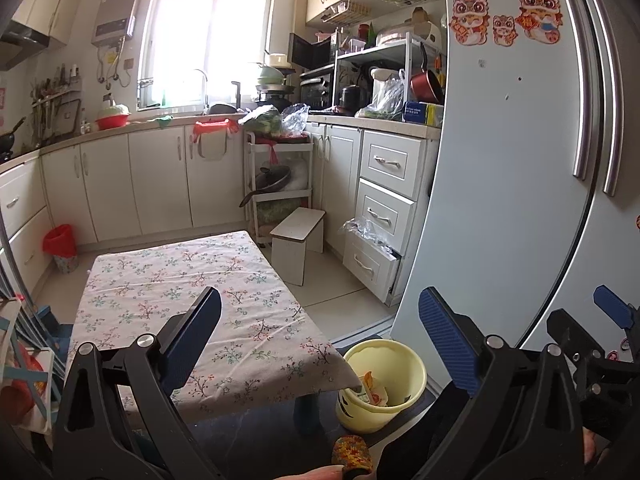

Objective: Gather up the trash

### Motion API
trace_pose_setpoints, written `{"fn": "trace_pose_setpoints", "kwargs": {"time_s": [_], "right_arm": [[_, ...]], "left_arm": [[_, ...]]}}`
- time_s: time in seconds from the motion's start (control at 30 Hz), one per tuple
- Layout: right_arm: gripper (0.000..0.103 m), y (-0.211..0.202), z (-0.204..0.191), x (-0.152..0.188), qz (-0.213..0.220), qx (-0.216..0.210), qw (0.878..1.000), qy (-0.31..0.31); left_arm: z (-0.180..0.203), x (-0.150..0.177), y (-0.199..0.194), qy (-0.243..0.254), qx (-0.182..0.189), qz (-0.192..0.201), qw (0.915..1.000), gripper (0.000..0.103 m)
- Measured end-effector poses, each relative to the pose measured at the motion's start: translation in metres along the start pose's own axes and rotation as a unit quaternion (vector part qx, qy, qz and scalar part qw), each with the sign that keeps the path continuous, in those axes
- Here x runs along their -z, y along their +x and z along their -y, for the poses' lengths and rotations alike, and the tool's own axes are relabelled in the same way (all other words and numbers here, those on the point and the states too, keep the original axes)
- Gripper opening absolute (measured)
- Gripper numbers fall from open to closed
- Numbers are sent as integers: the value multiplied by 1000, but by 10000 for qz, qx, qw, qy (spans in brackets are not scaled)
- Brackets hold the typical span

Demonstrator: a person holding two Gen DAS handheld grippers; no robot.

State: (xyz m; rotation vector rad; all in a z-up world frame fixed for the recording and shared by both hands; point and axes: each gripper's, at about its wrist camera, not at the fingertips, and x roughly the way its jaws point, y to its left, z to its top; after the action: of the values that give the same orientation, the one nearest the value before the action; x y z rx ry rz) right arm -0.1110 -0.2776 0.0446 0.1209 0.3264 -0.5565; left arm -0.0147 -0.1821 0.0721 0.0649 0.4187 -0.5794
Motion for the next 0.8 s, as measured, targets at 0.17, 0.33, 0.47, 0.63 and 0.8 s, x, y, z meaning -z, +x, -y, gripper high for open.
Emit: {"fn": "trace_pose_setpoints", "kwargs": {"time_s": [0.17, 0.33, 0.47, 0.63, 0.8], "right_arm": [[96, -8, -2, 0, 76, -18, 10000, -35], [96, -14, -7, 1, 146, -51, 9999, -77], [96, -20, -8, -1, 203, -78, 9997, -90], [96, -27, -10, -3, 283, -90, 9995, -121], [96, -28, -10, -3, 317, -108, 9994, -129]], "left_arm": [[-4, -1, -11, -38, -24, 77, 10000, 95], [-6, -1, -19, -59, -48, 130, 9999, 95], [-8, -1, -25, -59, -71, 198, 9998, 95], [-8, -4, -31, -77, -67, 270, 9996, 95], [-10, -3, -35, -85, -65, 308, 9995, 95]]}}
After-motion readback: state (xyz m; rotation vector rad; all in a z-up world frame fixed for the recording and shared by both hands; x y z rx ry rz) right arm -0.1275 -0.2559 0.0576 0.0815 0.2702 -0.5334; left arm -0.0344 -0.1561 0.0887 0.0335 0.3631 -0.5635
